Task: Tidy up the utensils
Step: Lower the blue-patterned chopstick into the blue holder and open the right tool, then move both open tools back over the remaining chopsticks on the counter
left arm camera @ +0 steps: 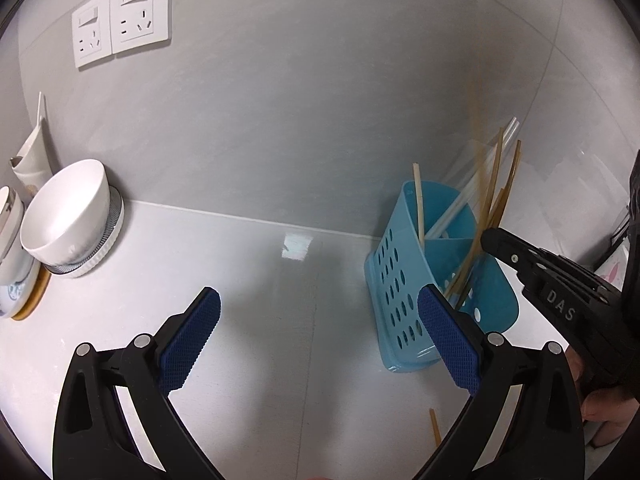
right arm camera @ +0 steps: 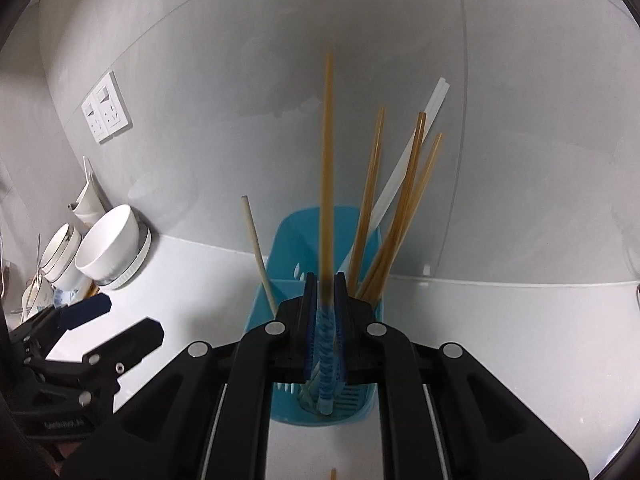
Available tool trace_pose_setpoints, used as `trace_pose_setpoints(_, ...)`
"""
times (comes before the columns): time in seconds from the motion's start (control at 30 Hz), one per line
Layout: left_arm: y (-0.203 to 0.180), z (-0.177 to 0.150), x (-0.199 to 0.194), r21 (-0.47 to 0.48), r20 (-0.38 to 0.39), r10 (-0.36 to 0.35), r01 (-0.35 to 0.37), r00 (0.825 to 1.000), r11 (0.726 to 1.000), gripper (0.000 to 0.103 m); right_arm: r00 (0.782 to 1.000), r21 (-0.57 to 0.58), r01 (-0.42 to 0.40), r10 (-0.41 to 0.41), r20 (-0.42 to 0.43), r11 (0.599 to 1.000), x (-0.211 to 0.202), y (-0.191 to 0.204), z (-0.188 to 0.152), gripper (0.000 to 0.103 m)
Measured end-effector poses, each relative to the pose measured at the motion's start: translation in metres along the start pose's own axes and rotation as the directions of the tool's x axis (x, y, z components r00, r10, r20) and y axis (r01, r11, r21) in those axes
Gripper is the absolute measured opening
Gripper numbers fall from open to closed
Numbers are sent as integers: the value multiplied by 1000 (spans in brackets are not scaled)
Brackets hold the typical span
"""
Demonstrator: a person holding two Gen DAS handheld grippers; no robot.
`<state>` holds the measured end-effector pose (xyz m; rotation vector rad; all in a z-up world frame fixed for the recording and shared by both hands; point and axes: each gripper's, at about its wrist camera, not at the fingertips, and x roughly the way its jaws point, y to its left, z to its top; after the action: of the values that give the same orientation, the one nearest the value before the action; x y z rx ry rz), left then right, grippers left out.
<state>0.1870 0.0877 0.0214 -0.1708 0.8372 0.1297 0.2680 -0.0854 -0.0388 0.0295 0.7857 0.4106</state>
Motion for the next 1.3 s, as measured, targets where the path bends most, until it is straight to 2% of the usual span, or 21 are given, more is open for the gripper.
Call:
trace_pose_setpoints(0.07,0,0,-1,-2,1,0,0,1000,1000,97,1000,-11,16,-16,-6,1000,-2,-1,0,13)
trace_pose_setpoints(0.2,-3,1,-5,-6,-6,-6,6,1000,1000,97,999,1,36,-36,-5,999,-13,-8,-1,40)
trace_pose_setpoints(0.27,-4,0,-8,-7,-3,-5,5,1000,1000,97,999,8,44,-44,-6,999,-20,-13,-2,46)
trace_pose_setpoints(0.33,-7,-1,-10,-6,-6,-2,2,1000,1000,97,998,4,56,-56,-11,998,-25,-16,-4,57)
trace_pose_setpoints(0.57,-19,-9,-14,-5,-25,-30,30,999,1000,97,995,46,95,-92,-49,994,-43,-37,-18,78)
trace_pose_setpoints(0.7,-25,-15,-14,0,-41,-35,35,999,999,97,991,75,129,-125,-56,989,-57,-50,-29,94)
trace_pose_setpoints(0.83,-35,-27,-13,7,-56,-34,35,998,999,97,978,101,205,-201,-47,974,-73,-64,-46,95)
trace_pose_setpoints(1.0,-45,-44,-7,-12,-129,-49,48,990,999,97,966,106,255,-248,-73,961,-87,-79,-68,95)
trace_pose_setpoints(1.3,-65,-79,-1,6,-218,-63,66,974,998,97,932,143,338,-309,-191,930,-103,-105,-111,95)
